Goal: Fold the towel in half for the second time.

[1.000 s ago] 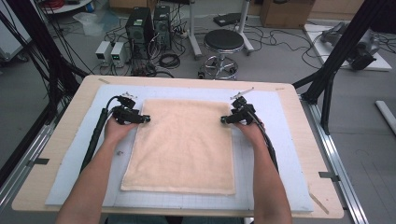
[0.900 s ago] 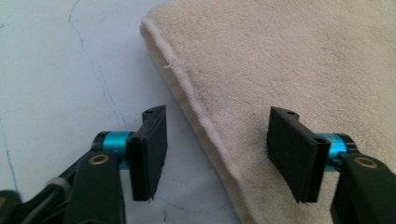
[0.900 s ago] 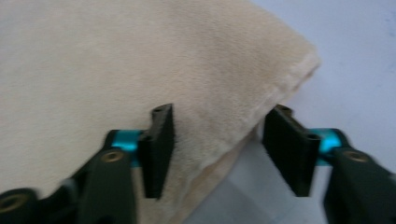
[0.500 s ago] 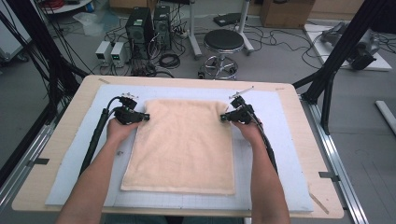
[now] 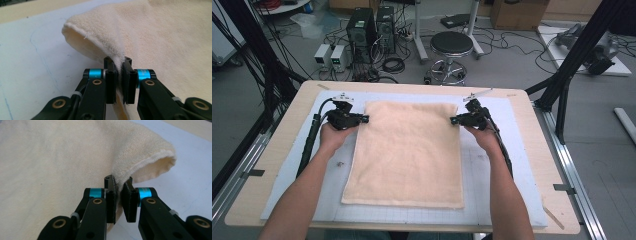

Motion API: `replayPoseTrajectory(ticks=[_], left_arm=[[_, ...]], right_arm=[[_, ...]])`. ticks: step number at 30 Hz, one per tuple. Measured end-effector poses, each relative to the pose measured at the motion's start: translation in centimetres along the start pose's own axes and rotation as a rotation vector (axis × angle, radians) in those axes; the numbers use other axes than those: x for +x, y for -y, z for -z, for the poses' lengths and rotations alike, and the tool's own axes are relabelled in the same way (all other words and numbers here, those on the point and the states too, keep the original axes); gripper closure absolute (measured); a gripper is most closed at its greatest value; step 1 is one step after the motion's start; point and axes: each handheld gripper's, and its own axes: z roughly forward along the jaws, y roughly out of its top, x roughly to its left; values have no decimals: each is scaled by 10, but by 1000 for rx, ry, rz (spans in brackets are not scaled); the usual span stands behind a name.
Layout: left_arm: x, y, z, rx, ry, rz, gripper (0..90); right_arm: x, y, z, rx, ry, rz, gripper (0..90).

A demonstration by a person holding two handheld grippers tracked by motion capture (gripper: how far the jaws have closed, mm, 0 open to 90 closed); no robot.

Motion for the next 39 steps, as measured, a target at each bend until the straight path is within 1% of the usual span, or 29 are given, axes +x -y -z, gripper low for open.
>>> replayPoseTrajectory(ticks=[1,4,5,6,7,8,9,10,11,12,14,15,16,17,18,19,20,21,22,23,24,25,28,30,31,34,35,38,39], left_arm=[[-3,0,10,-26,3,-11,833],[-7,1,21,-39,8,-32,833],[-14,5,32,-68,5,-54,833],[-14,5,32,-68,5,-54,833],[-22,11,43,-74,15,-78,833],[-22,11,43,-74,15,-78,833],[-27,15,49,-80,16,-93,833],[-32,20,55,-98,20,-98,833],[-41,31,65,-104,30,-117,833],[-41,31,65,-104,30,-117,832],[-50,47,73,-109,45,-120,831],[-59,62,78,-101,55,-129,830],[-59,62,78,-101,55,-129,829],[-67,77,80,-83,68,-133,827],[-67,77,80,-83,68,-133,825],[-72,91,79,-51,76,-137,820],[-72,91,79,-51,76,-137,803],[-74,100,78,-19,77,-149,777],[-74,100,78,-19,77,-149,736],[-73,104,79,-8,93,-142,676],[-73,104,79,-8,93,-142,610],[-71,101,81,-14,100,-131,572],[-68,97,84,-21,97,-134,491],[-65,92,85,-38,79,-125,444],[-60,86,86,-53,73,-105,433],[-56,80,85,-69,56,-92,429],[-51,73,83,-72,34,-86,429],[-45,67,78,-71,15,-76,429],[-41,61,70,-70,-2,-64,430]], right_arm=[[4,-1,7,-7,-17,12,831],[9,-2,16,-32,-25,37,831],[17,-1,26,-67,-37,57,831],[17,-1,26,-67,-37,57,831],[27,3,34,-78,-46,91,830],[27,3,34,-78,-46,91,830],[38,10,42,-91,-56,100,829],[38,10,42,-91,-56,100,829],[50,21,47,-100,-70,121,828],[50,21,47,-100,-70,121,828],[61,33,52,-98,-83,139,825],[71,47,55,-96,-99,141,820],[71,47,55,-96,-99,141,820],[80,61,54,-62,-111,146,806],[80,61,54,-62,-111,146,806],[89,74,52,-47,-112,154,783],[89,74,52,-47,-112,154,783],[92,83,48,-4,-100,142,692],[92,83,48,-4,-100,142,692],[93,89,48,-6,-87,143,608],[93,89,48,-6,-87,143,608],[93,90,51,-20,-75,128,547],[91,88,55,-41,-56,119,503],[87,86,58,-58,-50,105,472],[83,83,61,-76,-35,102,456],[78,78,62,-86,-17,92,444],[75,73,62,-86,-3,92,436],[69,63,56,-65,13,94,412],[67,59,51,-54,16,94,400]])
